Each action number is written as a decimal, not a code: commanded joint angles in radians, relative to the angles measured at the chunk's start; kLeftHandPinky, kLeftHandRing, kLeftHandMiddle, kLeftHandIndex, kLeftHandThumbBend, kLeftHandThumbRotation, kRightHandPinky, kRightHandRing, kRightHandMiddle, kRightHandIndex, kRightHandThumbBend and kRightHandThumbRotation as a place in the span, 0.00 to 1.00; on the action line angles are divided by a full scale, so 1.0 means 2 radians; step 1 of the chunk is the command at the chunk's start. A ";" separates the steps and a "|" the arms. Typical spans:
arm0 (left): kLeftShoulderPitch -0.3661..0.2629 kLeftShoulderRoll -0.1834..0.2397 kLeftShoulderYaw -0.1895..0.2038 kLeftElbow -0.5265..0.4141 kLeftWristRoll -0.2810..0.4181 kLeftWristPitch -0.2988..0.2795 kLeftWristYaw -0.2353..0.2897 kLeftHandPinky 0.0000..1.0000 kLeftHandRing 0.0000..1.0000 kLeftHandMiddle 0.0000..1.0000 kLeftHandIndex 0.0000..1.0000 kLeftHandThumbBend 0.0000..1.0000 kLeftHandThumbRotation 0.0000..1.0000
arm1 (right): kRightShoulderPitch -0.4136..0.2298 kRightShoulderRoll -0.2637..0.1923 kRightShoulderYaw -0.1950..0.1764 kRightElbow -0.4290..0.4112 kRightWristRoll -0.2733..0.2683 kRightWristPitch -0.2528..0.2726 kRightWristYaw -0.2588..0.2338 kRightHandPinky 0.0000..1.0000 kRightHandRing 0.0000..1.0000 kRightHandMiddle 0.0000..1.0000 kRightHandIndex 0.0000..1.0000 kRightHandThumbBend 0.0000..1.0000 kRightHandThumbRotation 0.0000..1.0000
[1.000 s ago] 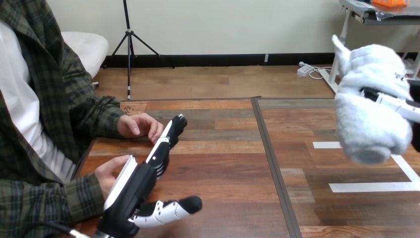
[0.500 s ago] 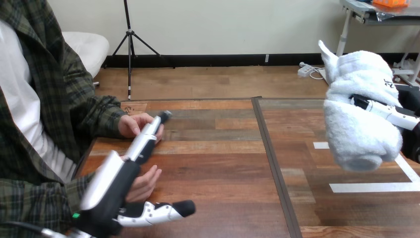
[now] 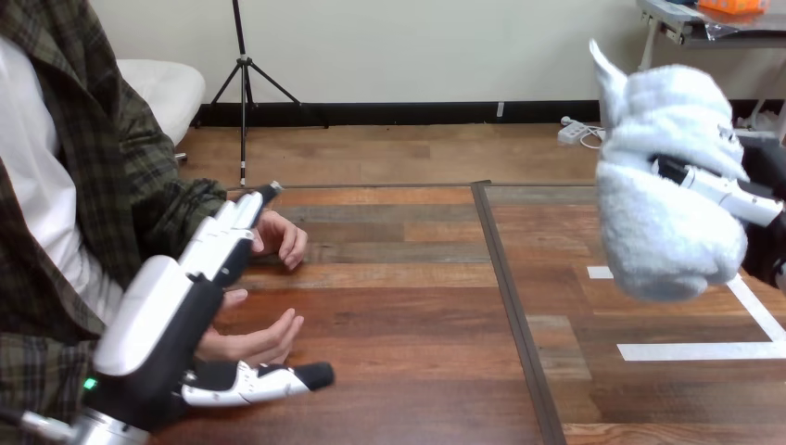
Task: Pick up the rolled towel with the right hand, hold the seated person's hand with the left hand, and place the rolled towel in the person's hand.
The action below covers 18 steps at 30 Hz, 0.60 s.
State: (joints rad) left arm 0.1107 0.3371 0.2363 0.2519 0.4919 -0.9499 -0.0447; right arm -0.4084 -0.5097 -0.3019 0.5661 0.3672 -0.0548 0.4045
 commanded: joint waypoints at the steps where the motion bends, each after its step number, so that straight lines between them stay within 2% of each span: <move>1: -0.012 0.028 0.009 -0.016 0.018 0.019 0.025 1.00 1.00 1.00 1.00 1.00 0.59 | -0.018 0.006 -0.023 -0.050 0.025 -0.008 0.010 0.02 0.06 0.12 0.10 0.50 0.00; 5: -0.014 0.047 0.007 -0.008 0.025 0.031 0.033 1.00 1.00 1.00 1.00 1.00 0.61 | -0.014 0.008 -0.023 -0.057 0.026 -0.013 0.014 0.02 0.07 0.12 0.10 0.50 0.00; 11: -0.021 0.074 -0.001 0.011 0.007 0.048 0.023 1.00 1.00 1.00 1.00 1.00 0.62 | -0.006 0.016 -0.025 -0.072 0.029 -0.014 0.014 0.02 0.06 0.12 0.10 0.52 0.00; 18: -0.035 0.100 -0.016 0.051 -0.068 0.055 -0.027 1.00 1.00 1.00 1.00 1.00 0.59 | 0.004 0.022 -0.027 -0.094 0.032 -0.008 0.012 0.02 0.06 0.11 0.10 0.53 0.00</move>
State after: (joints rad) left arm 0.1067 0.4829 0.2327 0.3019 0.4377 -0.8503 -0.0535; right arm -0.3892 -0.4911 -0.3263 0.4519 0.3988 -0.0553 0.4287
